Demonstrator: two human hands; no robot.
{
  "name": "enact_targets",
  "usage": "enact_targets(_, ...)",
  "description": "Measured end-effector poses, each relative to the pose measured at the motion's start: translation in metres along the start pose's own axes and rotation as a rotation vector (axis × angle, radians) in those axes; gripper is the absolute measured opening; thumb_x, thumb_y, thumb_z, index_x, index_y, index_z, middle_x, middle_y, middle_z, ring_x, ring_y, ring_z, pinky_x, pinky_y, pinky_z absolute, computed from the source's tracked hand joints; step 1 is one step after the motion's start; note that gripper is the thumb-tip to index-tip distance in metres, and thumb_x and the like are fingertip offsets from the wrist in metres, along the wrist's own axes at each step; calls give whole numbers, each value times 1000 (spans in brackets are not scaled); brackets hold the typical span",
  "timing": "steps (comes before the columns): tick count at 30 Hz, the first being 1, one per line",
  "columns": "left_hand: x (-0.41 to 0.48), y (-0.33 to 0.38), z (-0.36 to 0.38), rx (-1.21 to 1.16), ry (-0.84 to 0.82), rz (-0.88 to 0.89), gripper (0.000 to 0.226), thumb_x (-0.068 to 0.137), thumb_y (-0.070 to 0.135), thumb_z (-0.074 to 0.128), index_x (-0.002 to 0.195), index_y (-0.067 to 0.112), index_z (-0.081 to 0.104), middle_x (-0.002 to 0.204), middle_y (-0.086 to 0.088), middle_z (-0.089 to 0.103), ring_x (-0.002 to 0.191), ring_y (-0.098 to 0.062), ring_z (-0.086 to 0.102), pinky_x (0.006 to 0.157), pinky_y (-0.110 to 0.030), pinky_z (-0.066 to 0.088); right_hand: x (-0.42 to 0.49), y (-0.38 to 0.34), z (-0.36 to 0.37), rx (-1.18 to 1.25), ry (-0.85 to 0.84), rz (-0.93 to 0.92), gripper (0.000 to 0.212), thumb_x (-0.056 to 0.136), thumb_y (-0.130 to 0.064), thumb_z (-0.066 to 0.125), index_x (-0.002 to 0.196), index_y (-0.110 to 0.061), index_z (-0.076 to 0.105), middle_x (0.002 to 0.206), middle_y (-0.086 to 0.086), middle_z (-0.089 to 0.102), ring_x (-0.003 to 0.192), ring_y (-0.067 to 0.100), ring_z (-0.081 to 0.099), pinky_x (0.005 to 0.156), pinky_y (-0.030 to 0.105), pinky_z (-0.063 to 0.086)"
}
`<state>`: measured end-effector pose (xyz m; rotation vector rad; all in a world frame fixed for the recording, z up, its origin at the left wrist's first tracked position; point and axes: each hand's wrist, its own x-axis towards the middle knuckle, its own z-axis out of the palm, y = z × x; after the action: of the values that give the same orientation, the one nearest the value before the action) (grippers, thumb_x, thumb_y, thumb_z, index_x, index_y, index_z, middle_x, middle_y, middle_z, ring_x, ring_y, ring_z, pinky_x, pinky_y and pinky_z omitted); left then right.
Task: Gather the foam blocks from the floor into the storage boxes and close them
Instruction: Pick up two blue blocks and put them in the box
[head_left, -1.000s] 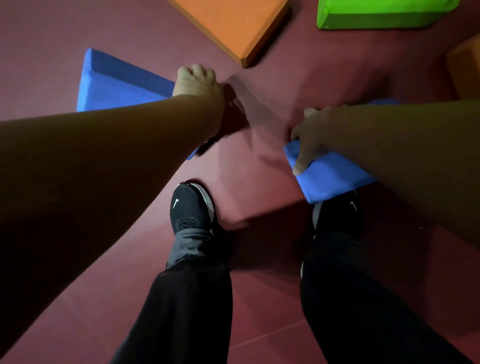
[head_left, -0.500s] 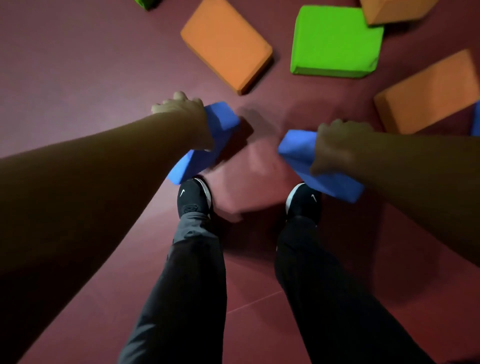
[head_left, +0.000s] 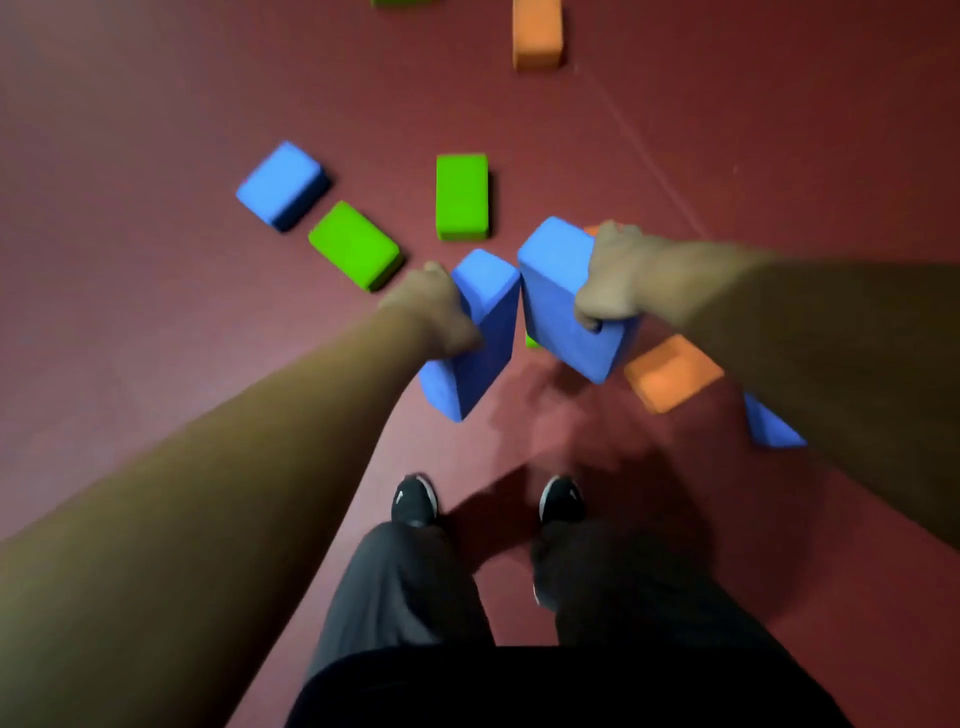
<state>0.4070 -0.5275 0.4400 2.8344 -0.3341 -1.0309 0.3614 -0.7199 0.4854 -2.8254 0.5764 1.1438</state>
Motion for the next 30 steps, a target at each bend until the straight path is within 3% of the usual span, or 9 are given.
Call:
enact_targets(3, -36, 21, -73, -100, 98, 1, 75, 77, 41, 83, 128, 5, 42, 127, -17, 58, 112, -35, 62, 72, -36, 41, -28, 20, -63, 128, 56, -31, 99, 52, -26, 86, 136, -11, 36, 128, 22, 57, 102, 41, 65, 82, 43, 60)
enact_targets(5, -57, 32, -119, -169, 162, 17, 74, 78, 41, 83, 127, 4, 41, 127, -17, 58, 113, -36, 61, 73, -36, 40, -49, 31, -113, 154, 126, -82, 114, 48, -24, 85, 146, -15, 30, 123, 20, 62, 96, 39, 66, 79, 42, 61)
enact_targets(7, -78, 44, -165, -228, 239, 55, 75, 78, 40, 83, 128, 2, 41, 129, -18, 56, 114, -36, 59, 75, -35, 40, -77, 38, -151, 159, 206, -82, 115, 48, -24, 86, 148, -12, 30, 121, 20, 63, 96, 38, 66, 79, 42, 61)
enact_targets(12, -113, 62, -254, -262, 345, 160, 78, 77, 37, 83, 135, 5, 43, 133, -16, 53, 108, -31, 56, 78, -33, 40, -137, 49, -223, 349, 345, -33, 89, 62, -28, 85, 135, -6, 39, 116, 17, 61, 93, 35, 63, 65, 35, 52)
enact_targets(16, -124, 59, -299, -221, 370, 203, 75, 76, 37, 82, 133, 6, 44, 130, -17, 56, 101, -30, 53, 76, -32, 40, -164, 40, -253, 387, 433, -4, 83, 65, -30, 86, 130, -3, 42, 116, 17, 60, 93, 35, 62, 56, 32, 43)
enact_targets(23, -137, 47, -351, -96, 343, 349, 83, 74, 37, 84, 135, 2, 41, 131, -17, 56, 109, -33, 59, 76, -33, 43, -209, 14, -270, 464, 505, 138, 78, 64, -34, 86, 121, -6, 41, 99, 12, 59, 81, 30, 62, 57, 32, 45)
enact_targets(30, -174, 101, -339, 118, 243, 614, 86, 72, 37, 88, 134, 1, 41, 126, -16, 56, 97, -31, 55, 73, -34, 43, -282, 37, -197, 563, 563, 405, 75, 62, -42, 87, 111, -8, 41, 99, 13, 58, 82, 33, 61, 61, 35, 49)
